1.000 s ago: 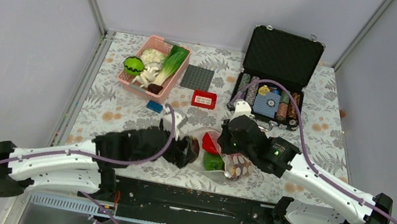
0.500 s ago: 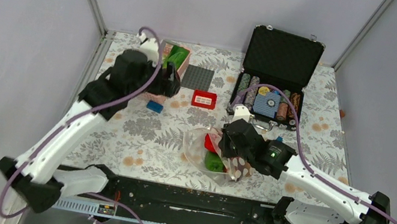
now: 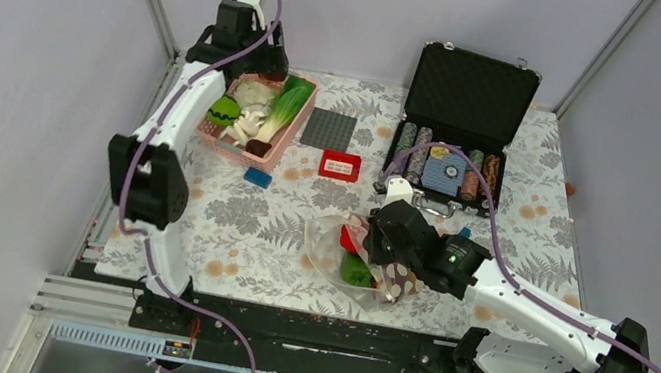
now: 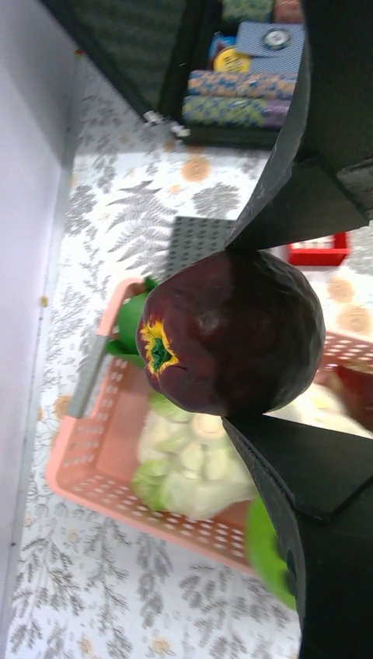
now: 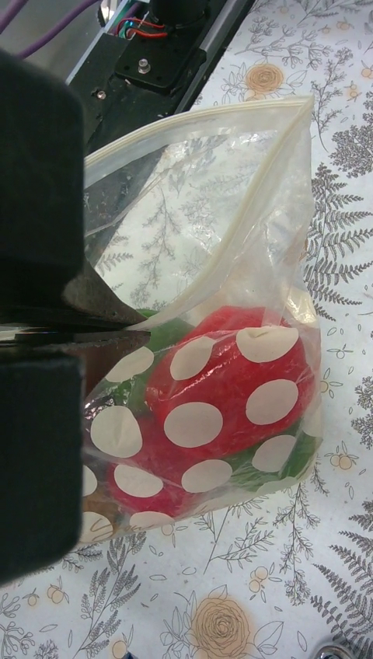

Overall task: Open the zip-top bag and remove the fake food
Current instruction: Place the fake fruit in the bin.

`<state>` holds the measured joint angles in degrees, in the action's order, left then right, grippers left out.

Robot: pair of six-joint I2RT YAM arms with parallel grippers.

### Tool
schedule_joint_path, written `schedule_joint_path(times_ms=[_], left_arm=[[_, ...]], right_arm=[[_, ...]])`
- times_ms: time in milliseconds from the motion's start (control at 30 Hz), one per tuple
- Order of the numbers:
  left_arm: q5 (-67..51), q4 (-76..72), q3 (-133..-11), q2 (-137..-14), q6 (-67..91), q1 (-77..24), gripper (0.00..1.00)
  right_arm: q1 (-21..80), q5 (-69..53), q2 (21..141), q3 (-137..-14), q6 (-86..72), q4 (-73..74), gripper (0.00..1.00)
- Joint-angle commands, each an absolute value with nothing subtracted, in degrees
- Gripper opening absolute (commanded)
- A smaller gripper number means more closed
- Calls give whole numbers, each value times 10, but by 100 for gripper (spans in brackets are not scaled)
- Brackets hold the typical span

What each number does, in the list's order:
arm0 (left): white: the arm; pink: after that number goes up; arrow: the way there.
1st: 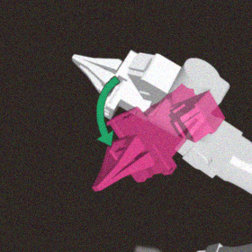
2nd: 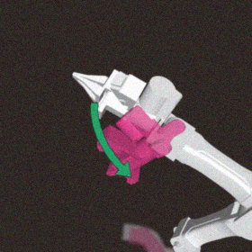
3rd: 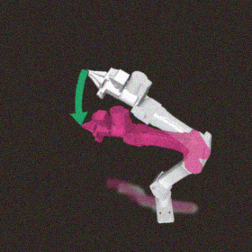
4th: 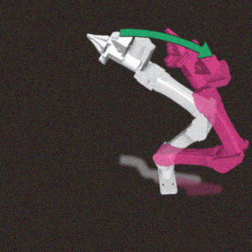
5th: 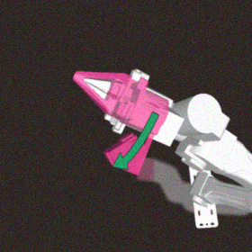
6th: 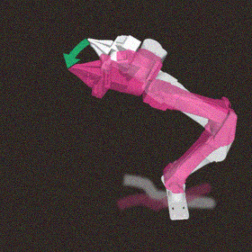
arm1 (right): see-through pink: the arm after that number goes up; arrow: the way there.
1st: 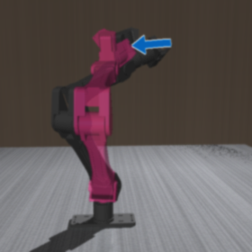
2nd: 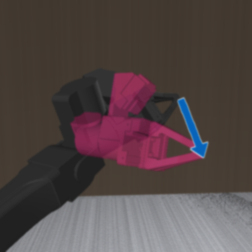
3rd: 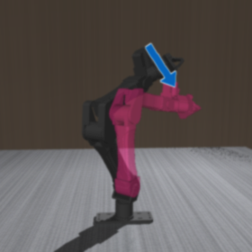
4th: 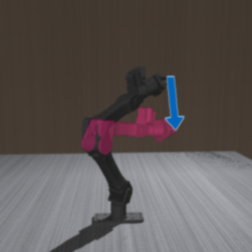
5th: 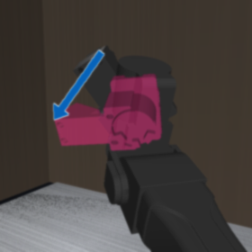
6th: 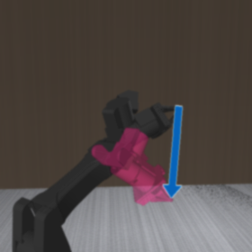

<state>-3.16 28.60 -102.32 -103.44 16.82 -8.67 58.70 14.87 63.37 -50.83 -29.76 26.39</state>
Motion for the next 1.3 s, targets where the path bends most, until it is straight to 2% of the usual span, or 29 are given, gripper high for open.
schedule_joint_path(times_ms=[0,333,533,933,1033,1267], left_arm=[[-56,197,-1109,-1131,190,-66,73],[-20,146,-1210,-1288,193,-37,73],[5,135,-1184,-1288,182,-33,73],[31,147,-1177,-1303,169,-31,84],[34,150,-1173,-1303,169,-29,89],[29,139,-1140,-1264,172,-27,95]], right_arm=[[575,142,643,-517,-272,257,0],[560,120,653,-525,-271,252,0],[548,112,655,-518,-268,251,0],[544,104,656,-514,-274,250,0],[544,100,658,-517,-275,250,0],[544,95,654,-517,-278,250,0]])
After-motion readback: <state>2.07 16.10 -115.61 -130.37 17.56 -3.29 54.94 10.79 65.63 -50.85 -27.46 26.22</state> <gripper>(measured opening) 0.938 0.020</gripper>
